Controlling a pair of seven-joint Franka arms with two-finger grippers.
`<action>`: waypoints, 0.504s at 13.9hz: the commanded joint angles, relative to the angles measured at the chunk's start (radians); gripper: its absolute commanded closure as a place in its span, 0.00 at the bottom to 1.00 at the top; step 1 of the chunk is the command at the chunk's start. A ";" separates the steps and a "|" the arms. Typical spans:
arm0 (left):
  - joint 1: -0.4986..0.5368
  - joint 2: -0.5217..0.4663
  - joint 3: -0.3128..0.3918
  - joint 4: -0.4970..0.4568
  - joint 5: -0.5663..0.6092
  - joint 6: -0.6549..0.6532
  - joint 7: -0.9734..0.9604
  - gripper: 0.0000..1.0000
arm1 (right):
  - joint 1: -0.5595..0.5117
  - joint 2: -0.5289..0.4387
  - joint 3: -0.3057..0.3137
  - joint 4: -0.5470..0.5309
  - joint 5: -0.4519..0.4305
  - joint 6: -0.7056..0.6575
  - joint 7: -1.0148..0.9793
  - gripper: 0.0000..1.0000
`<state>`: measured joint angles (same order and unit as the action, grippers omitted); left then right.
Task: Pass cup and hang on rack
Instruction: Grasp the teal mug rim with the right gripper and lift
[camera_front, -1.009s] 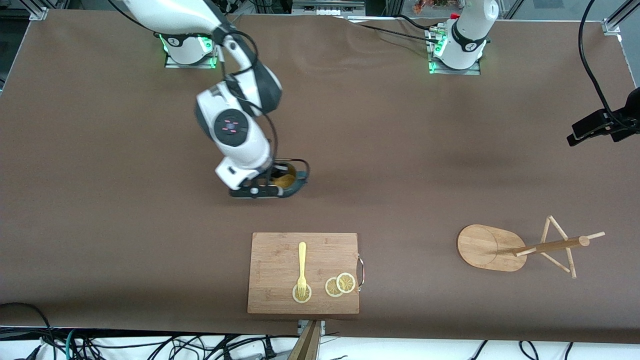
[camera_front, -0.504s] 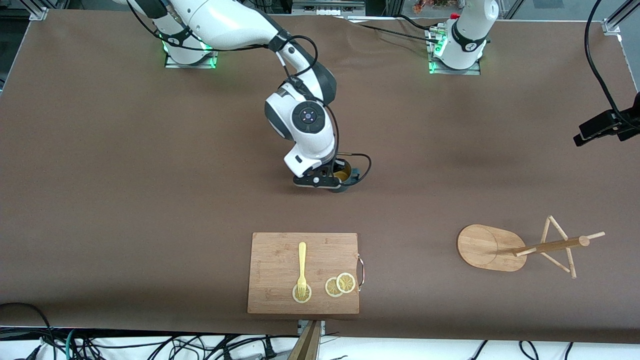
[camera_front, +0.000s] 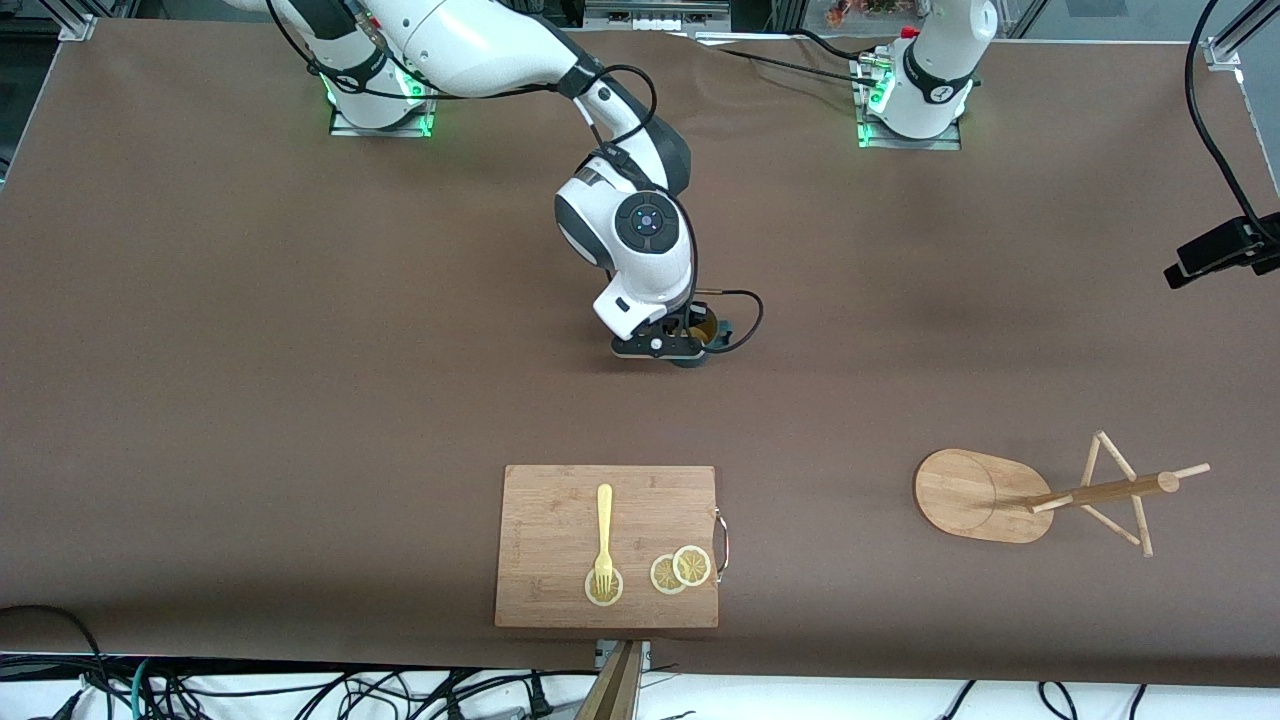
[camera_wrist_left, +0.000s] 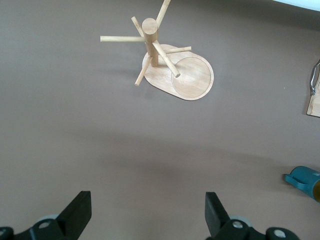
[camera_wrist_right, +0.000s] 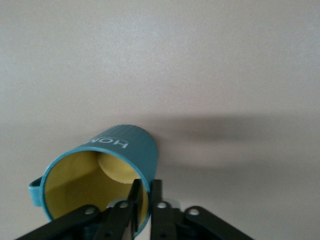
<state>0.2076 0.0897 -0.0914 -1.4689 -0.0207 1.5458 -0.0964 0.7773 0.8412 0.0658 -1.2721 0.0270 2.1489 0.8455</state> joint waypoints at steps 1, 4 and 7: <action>0.009 -0.028 -0.007 -0.030 -0.001 0.005 0.004 0.00 | 0.025 0.015 -0.003 0.023 -0.006 -0.003 0.015 0.00; 0.009 -0.027 -0.007 -0.033 -0.001 0.007 0.004 0.00 | 0.020 -0.008 -0.003 0.028 0.002 -0.013 0.003 0.00; 0.006 -0.027 -0.008 -0.068 -0.004 0.052 0.004 0.00 | 0.007 -0.088 -0.009 0.025 0.004 -0.065 -0.002 0.00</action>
<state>0.2075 0.0887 -0.0926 -1.4791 -0.0207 1.5538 -0.0964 0.7937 0.8223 0.0613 -1.2391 0.0268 2.1426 0.8455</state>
